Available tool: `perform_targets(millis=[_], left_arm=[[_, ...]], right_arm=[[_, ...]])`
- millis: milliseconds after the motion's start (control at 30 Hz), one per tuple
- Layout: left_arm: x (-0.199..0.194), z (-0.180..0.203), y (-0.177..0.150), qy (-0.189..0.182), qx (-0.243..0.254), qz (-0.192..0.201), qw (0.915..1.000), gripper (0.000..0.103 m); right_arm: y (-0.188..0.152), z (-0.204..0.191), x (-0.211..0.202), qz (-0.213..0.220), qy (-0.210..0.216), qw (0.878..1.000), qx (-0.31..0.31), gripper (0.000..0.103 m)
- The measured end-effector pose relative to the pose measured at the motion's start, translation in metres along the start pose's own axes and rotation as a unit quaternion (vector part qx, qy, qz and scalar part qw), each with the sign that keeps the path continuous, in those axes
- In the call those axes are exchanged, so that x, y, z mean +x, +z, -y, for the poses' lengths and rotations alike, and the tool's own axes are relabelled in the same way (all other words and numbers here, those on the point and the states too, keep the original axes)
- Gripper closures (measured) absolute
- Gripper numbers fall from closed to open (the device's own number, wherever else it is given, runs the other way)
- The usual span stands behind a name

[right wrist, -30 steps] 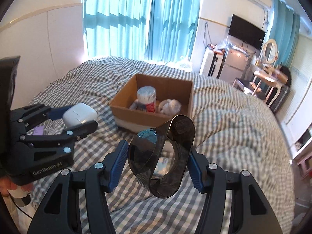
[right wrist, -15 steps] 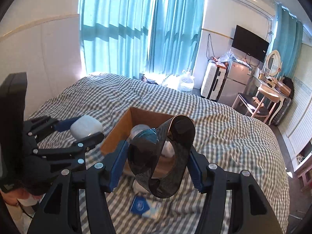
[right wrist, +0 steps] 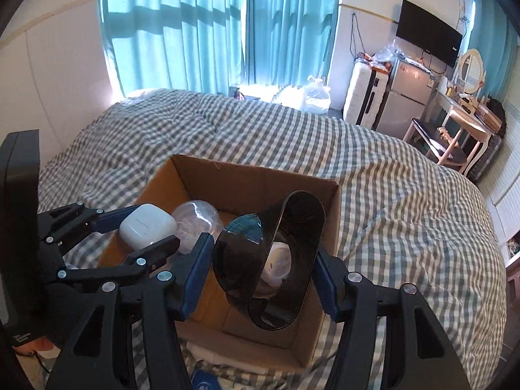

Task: Organize objects
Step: 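Carry the earbud case and sunglasses case into the box and open both tools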

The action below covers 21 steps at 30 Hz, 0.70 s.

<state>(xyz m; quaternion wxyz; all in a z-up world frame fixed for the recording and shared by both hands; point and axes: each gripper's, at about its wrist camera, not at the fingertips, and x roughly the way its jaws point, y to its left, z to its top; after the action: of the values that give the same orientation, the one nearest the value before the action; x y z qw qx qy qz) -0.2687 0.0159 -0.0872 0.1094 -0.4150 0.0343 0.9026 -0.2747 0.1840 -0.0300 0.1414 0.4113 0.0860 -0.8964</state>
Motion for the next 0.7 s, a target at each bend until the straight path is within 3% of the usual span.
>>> perform_targets(millis=[233, 567, 700], left_arm=[[0.011, 0.003, -0.004, -0.009, 0.015, -0.001, 0.9998, 0.051], [0.009, 0.002, -0.016, -0.002, 0.007, 0.005, 1.0, 0.051], [-0.001, 0.004, -0.02, -0.005, 0.01, 0.021, 0.9997, 0.046]], right_arm=[[-0.005, 0.007, 0.033, -0.017, 0.009, 1.0, 0.0, 0.045], [-0.02, 0.007, 0.033, -0.015, 0.031, 0.999, 0.012, 0.044], [-0.019, 0.005, 0.015, 0.012, 0.02, 1.0, 0.007, 0.03]])
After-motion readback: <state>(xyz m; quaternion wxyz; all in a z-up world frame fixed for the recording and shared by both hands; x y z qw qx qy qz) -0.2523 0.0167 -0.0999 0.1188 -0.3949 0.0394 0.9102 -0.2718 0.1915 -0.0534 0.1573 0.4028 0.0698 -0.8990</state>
